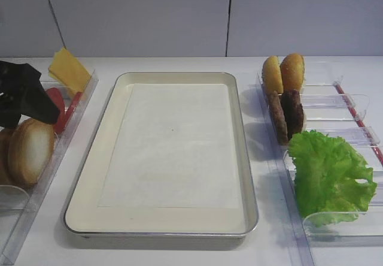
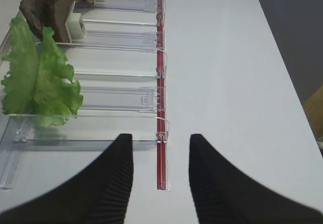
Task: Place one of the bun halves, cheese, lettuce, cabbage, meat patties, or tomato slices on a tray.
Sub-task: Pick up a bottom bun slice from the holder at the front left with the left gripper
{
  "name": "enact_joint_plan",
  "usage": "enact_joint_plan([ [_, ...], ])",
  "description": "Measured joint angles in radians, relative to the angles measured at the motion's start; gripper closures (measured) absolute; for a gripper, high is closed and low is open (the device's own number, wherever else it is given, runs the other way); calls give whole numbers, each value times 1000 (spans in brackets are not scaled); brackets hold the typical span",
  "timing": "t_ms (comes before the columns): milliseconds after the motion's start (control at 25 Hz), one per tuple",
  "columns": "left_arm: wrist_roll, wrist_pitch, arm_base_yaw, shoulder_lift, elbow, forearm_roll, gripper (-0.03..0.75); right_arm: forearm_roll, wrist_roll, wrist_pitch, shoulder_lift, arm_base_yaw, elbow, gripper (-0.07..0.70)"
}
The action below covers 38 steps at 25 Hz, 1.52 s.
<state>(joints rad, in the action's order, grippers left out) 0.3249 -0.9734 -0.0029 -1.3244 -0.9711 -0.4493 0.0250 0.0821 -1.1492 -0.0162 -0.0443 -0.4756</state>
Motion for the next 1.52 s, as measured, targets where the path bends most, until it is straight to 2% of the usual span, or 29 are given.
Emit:
enact_joint_plan([
  [280, 0, -4, -20, -64, 0, 7, 193, 0, 0, 0, 0, 0, 0, 358],
  [400, -3, -4, -22, -65, -2, 29, 228, 0, 0, 0, 0, 0, 0, 358],
  [600, -35, -4, -22, -65, -2, 91, 391, -2, 0, 0, 0, 0, 0, 358],
  [640, -50, -4, -22, -65, -2, 111, 458, -2, 0, 0, 0, 0, 0, 358],
  [680, -50, -4, -22, -65, -2, 111, 458, -2, 0, 0, 0, 0, 0, 358],
  [800, -67, 4, -22, -65, -2, 136, 545, -2, 0, 0, 0, 0, 0, 358],
  [1240, -84, 11, -26, -63, -4, 149, 549, -2, 1, 0, 0, 0, 0, 358],
  [1520, -101, -14, -26, 24, -8, 152, 554, -2, 1, 0, 0, 0, 0, 358],
])
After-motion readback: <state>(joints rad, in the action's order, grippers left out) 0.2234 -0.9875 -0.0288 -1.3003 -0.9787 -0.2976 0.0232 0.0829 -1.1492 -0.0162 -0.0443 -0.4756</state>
